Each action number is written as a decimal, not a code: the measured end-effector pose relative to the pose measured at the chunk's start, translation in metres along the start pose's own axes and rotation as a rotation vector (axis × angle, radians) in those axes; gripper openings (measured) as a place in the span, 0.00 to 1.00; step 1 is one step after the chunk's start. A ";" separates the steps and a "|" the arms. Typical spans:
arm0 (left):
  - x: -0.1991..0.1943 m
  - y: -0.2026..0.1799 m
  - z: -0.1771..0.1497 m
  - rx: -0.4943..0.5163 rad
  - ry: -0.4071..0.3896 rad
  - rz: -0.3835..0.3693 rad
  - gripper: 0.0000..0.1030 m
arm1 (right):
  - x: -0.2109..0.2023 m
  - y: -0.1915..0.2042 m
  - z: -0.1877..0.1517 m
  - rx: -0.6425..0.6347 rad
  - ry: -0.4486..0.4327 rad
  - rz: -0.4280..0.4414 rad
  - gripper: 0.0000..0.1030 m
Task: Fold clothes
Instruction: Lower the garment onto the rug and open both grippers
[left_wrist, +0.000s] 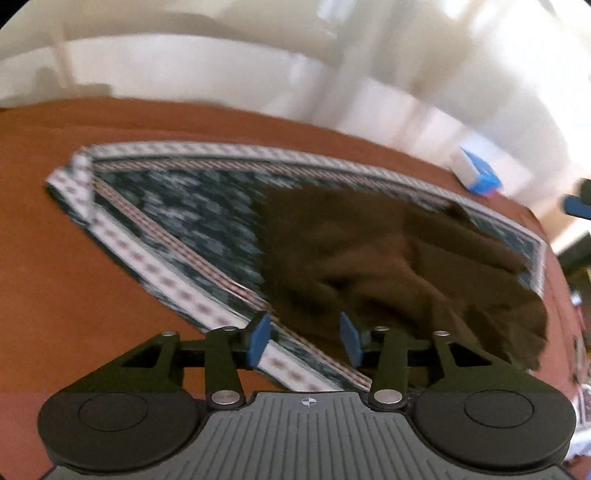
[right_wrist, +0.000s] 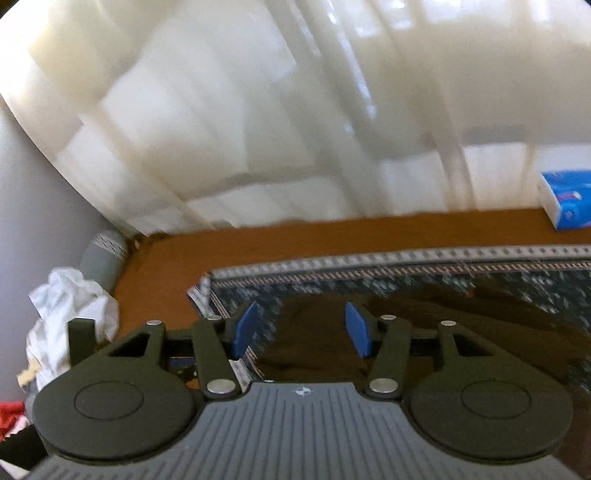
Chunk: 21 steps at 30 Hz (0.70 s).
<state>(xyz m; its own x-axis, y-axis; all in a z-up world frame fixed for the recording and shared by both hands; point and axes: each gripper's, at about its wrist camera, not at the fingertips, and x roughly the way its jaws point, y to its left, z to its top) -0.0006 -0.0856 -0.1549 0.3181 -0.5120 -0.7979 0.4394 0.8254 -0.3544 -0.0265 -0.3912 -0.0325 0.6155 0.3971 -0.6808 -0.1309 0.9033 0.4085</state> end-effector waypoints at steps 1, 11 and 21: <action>0.006 -0.008 -0.005 -0.009 0.003 -0.015 0.64 | 0.004 -0.004 -0.005 -0.014 0.014 -0.007 0.59; 0.015 -0.047 -0.035 -0.181 -0.033 0.113 0.69 | 0.062 -0.019 -0.127 -0.382 0.273 -0.034 0.69; 0.019 -0.071 -0.061 -0.320 -0.045 0.206 0.72 | 0.069 -0.048 -0.157 -0.401 0.381 0.079 0.04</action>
<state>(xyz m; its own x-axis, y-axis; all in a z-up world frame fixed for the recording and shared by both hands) -0.0775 -0.1395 -0.1743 0.4120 -0.3313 -0.8488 0.0804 0.9412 -0.3283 -0.0996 -0.3819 -0.1950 0.2772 0.4296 -0.8594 -0.4965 0.8299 0.2547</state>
